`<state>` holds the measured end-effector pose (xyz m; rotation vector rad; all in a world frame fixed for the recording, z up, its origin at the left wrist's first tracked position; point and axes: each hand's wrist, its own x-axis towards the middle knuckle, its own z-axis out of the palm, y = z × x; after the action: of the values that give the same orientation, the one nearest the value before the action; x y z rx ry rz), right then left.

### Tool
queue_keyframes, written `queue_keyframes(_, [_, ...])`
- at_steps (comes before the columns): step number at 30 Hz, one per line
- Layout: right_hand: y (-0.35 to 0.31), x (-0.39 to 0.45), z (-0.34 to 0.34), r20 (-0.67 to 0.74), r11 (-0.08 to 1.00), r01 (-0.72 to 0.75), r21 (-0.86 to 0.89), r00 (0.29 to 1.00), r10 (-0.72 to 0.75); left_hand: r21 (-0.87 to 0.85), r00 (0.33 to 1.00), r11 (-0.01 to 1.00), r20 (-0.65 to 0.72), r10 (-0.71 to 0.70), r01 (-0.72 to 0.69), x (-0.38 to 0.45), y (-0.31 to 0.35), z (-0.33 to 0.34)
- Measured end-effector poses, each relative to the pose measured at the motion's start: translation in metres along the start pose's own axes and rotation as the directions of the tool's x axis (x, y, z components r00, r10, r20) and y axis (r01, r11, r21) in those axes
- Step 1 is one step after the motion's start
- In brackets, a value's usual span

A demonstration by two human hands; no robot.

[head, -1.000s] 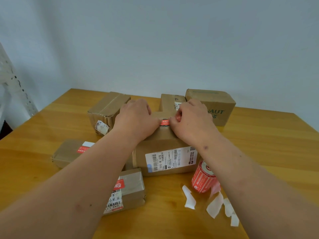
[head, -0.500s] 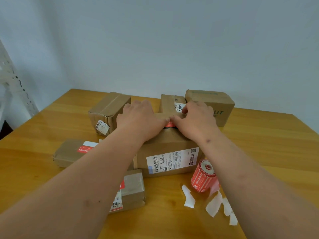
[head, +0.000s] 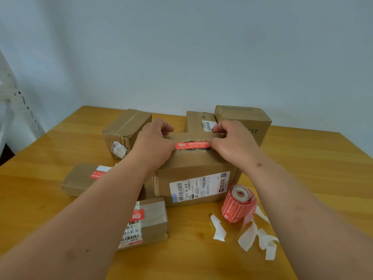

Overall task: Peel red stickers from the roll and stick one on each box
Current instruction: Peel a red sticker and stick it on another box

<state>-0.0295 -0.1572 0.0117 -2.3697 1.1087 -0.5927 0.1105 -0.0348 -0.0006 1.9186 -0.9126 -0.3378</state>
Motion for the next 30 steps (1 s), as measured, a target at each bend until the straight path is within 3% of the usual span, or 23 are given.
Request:
queue_keyframes(3, [0.0,0.0,0.002,0.015,0.997,0.031,-0.066,0.999,-0.03,0.038,1.0,0.999,-0.003,0.006,-0.006,-0.001,0.0,0.0])
queue_keyframes(6, [0.0,0.002,0.002,-0.019,1.0,-0.009,-0.007,1.0,0.009,0.023,1.0,1.0,-0.021,-0.006,0.006,0.0,0.0,-0.001])
queue_keyframes(10, [-0.005,0.001,0.003,0.015,0.998,0.001,-0.066,1.0,0.0,0.146,0.994,0.984,-0.037,0.107,-0.1,-0.003,-0.002,0.001])
queue_keyframes(15, [-0.001,-0.004,-0.003,-0.029,0.995,-0.022,-0.1,0.999,0.019,0.037,0.998,0.999,-0.066,0.019,-0.016,-0.008,-0.001,-0.007])
queue_keyframes(18, [0.002,-0.01,-0.004,0.045,0.986,-0.072,-0.15,0.996,0.08,0.067,0.999,0.997,0.0,0.05,-0.049,-0.012,-0.003,-0.013])
queue_keyframes(22, [0.002,-0.016,-0.013,0.31,0.998,-0.057,0.034,0.95,0.044,0.127,0.971,0.979,0.201,0.133,-0.16,-0.017,-0.007,-0.02])
queue_keyframes(24, [0.003,-0.015,-0.019,0.385,0.998,-0.046,0.045,0.923,0.025,0.121,0.952,0.978,0.278,0.129,-0.168,-0.017,-0.006,-0.026])
queue_keyframes(27, [0.002,-0.015,-0.022,0.379,1.0,-0.019,-0.021,0.925,0.026,0.191,0.929,0.963,0.352,0.116,-0.193,-0.016,-0.006,-0.031])
queue_keyframes(30, [-0.001,-0.014,-0.016,0.333,0.996,-0.014,-0.089,0.942,0.043,0.249,0.935,0.944,0.332,0.127,-0.217,-0.014,-0.007,-0.035])
